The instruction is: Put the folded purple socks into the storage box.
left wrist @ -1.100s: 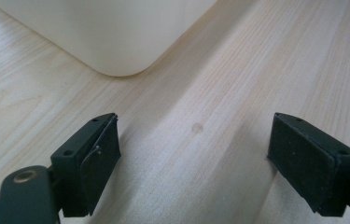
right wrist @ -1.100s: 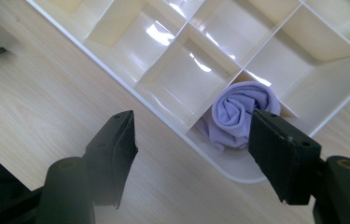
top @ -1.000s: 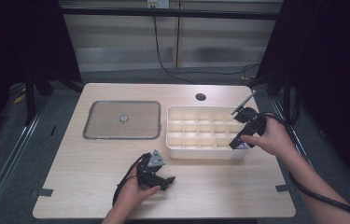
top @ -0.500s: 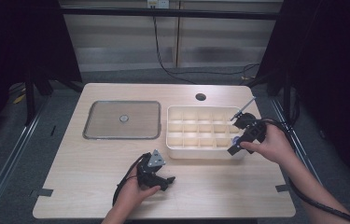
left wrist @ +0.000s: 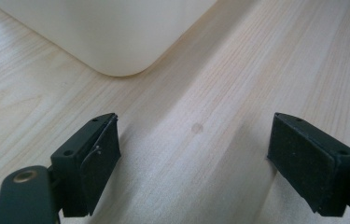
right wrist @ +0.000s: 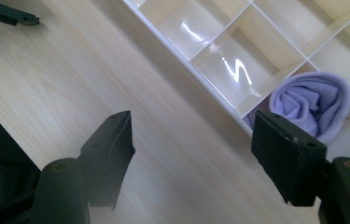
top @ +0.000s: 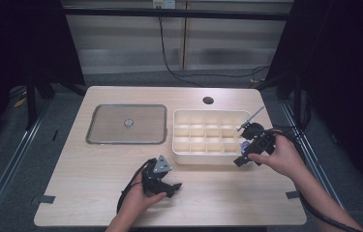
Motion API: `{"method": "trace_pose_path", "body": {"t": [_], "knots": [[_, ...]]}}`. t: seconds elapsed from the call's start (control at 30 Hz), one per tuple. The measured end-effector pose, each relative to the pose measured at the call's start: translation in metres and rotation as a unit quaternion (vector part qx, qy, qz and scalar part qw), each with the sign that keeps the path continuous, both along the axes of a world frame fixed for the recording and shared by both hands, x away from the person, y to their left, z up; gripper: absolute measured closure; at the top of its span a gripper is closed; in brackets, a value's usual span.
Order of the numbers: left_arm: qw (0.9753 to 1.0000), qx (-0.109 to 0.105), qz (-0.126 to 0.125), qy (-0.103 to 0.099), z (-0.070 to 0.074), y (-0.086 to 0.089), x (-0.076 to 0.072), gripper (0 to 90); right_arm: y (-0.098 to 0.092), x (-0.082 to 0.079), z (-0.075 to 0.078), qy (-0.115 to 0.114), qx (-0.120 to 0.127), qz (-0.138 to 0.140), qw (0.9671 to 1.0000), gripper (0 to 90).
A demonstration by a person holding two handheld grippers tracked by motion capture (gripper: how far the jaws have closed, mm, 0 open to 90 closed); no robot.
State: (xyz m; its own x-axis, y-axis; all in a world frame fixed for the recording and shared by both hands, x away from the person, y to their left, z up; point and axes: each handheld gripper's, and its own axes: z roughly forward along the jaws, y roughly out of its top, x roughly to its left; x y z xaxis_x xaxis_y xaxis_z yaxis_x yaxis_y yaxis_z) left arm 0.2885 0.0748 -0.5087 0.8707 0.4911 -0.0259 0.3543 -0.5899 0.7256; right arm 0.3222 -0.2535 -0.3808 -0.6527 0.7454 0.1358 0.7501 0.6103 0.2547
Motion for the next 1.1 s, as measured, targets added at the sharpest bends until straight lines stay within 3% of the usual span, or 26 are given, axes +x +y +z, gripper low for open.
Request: {"method": "trace_pose_path", "body": {"t": [1.1], "knots": [[1.0000,0.000,0.000,0.000,0.000,0.000,0.000,16.2,0.014,-0.028,-0.036,0.003,0.029,0.039,0.9988,28.9]]}}
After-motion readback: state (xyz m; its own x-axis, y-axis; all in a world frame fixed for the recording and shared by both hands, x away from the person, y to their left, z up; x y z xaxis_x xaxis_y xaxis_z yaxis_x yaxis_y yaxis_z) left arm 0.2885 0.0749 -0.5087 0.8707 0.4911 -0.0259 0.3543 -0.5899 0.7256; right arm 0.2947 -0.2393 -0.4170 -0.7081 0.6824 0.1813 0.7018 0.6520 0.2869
